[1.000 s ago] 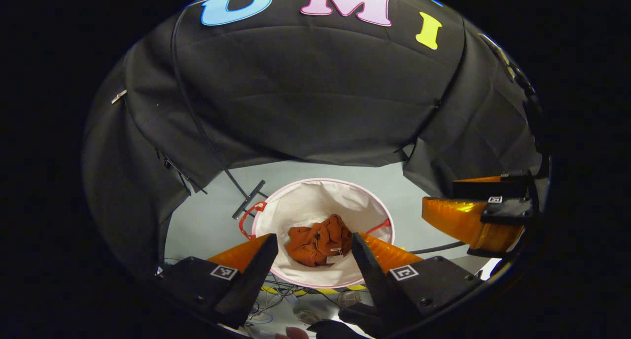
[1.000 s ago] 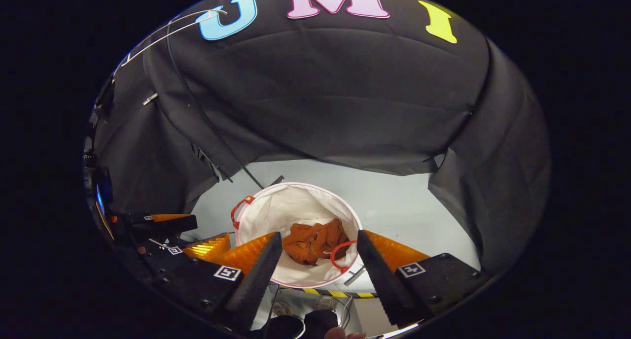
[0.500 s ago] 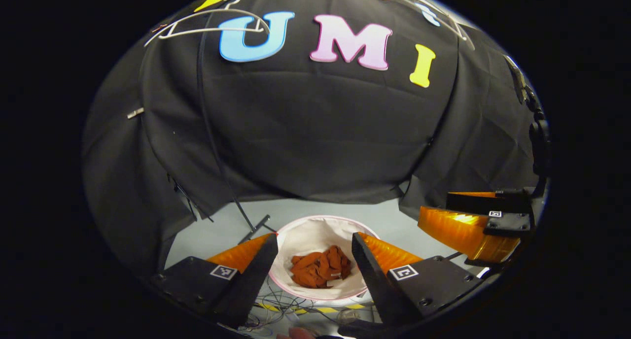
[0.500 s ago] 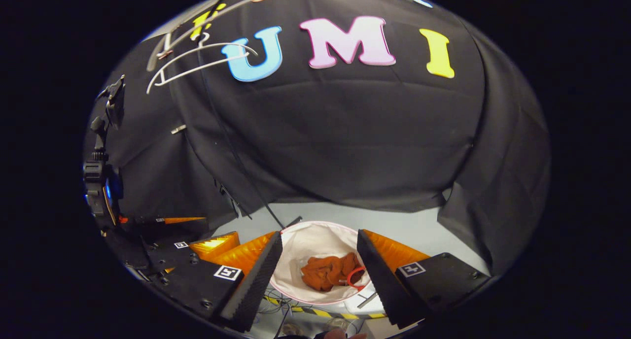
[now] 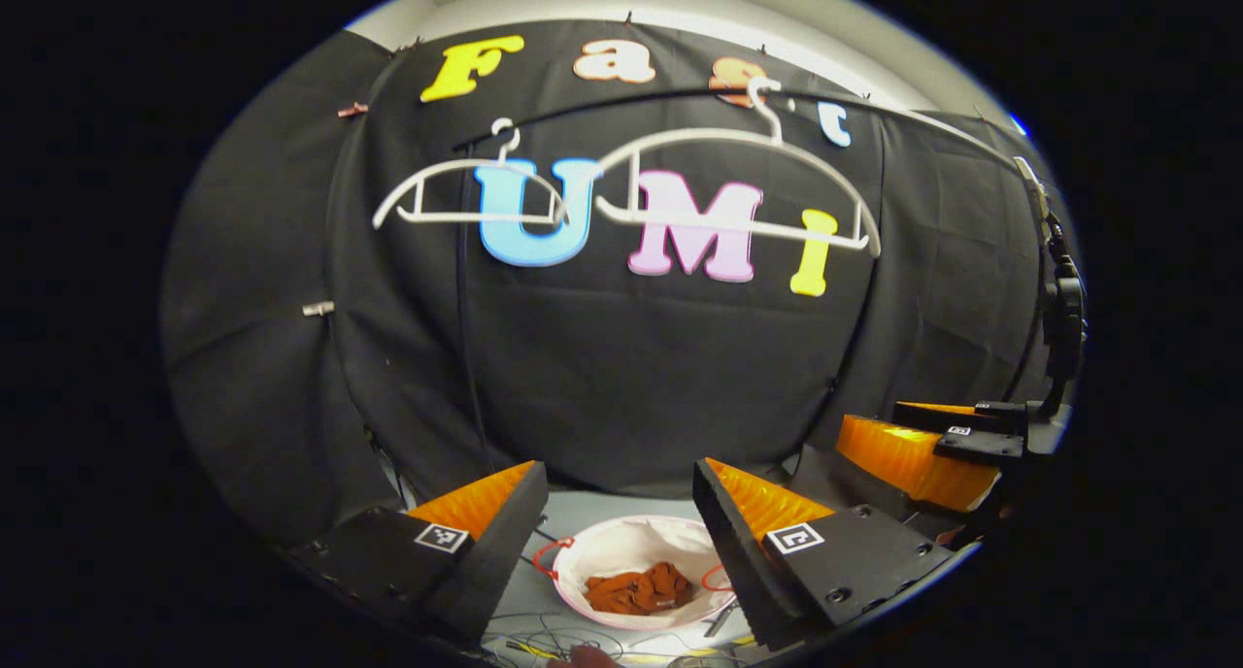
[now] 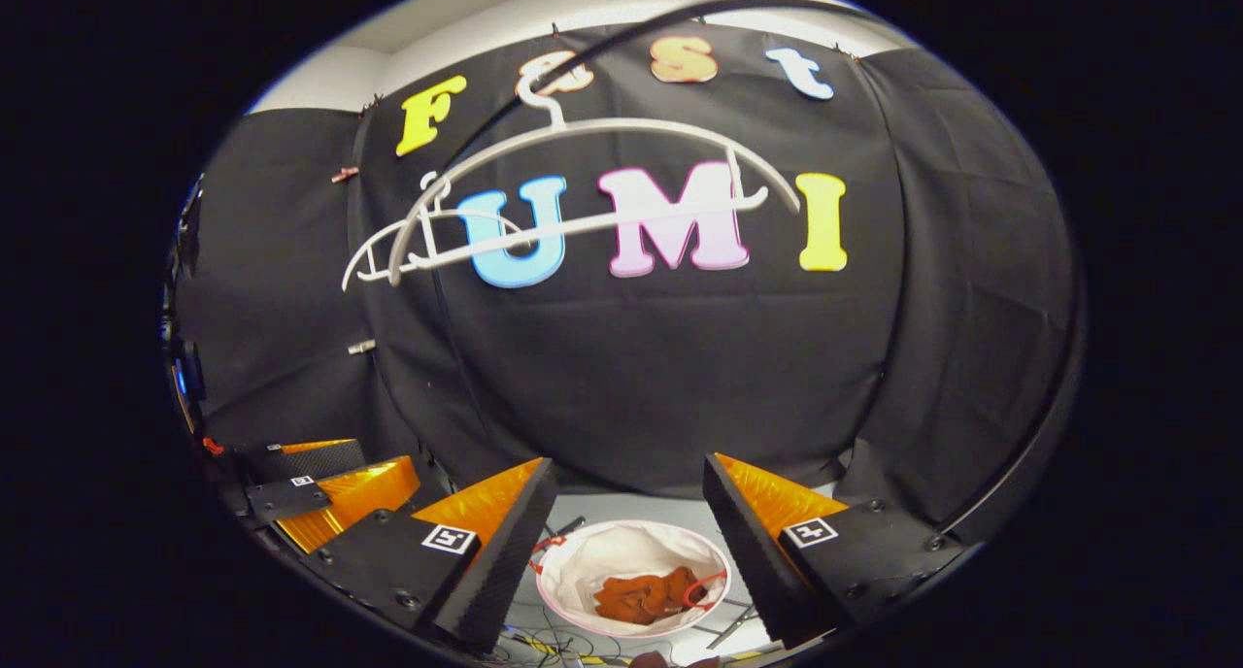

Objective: Grasp the clothes on the hanger with both hands and then place them into the laundry hamper below.

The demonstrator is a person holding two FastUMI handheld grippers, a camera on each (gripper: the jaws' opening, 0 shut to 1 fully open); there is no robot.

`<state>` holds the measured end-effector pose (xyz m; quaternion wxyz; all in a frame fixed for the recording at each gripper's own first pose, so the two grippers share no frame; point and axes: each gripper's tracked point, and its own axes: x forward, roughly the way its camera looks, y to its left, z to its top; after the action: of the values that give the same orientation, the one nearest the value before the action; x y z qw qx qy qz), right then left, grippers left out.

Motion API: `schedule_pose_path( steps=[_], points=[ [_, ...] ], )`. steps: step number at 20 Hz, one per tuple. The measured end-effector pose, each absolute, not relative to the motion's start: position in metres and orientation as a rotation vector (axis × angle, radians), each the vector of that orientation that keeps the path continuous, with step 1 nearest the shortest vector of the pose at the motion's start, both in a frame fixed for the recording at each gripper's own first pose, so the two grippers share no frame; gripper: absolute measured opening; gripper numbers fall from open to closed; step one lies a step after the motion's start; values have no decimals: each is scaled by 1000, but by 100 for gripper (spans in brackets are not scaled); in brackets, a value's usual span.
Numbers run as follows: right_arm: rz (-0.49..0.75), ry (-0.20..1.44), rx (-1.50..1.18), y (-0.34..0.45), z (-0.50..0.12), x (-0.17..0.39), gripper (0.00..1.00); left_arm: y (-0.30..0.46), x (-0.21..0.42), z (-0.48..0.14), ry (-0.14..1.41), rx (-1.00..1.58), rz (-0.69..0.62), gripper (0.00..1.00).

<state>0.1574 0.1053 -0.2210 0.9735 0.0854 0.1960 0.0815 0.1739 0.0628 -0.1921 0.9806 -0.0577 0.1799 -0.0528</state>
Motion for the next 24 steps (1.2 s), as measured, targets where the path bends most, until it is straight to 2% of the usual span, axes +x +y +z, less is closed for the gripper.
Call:
schedule_pose_path(
  steps=[4, 7, 8, 9, 11, 15, 16, 17, 19, 22, 24],
  points=[
    [100, 263, 152, 87, -144, 138, 98, 72, 142, -131, 248, -125, -101, 95],
    [90, 189, 116, 85, -103, 124, 98, 79, 122, -99, 193, -97, -96, 95],
    [89, 172, 103, 82, -90, 119, 98, 80, 115, -89, 178, -89, -93, 92],
    [93, 156, 101, 82, -78, 113, 98, 82, 108, -80, 165, -88, -86, 95],
    [112, 125, 122, 84, -56, 99, 98, 81, 91, -61, 137, -102, -66, 92],
    [128, 90, 101, 71, -37, 74, 100, 81, 63, -46, 122, -85, -29, 92],
    [123, 68, 92, 65, -30, 69, 98, 79, 56, -41, 113, -85, -23, 92],
    [117, 49, 85, 60, -25, 66, 98, 76, 50, -37, 104, -87, -20, 95],
    [114, 39, 74, 52, -21, 60, 98, 71, 40, -35, 105, -84, -20, 92],
    [120, 27, 71, 48, -17, 54, 100, 67, 29, -26, 79, -78, -18, 96],
    [124, 32, 74, 46, -17, 53, 98, 63, 24, -22, 60, -76, -18, 93]
  ],
)
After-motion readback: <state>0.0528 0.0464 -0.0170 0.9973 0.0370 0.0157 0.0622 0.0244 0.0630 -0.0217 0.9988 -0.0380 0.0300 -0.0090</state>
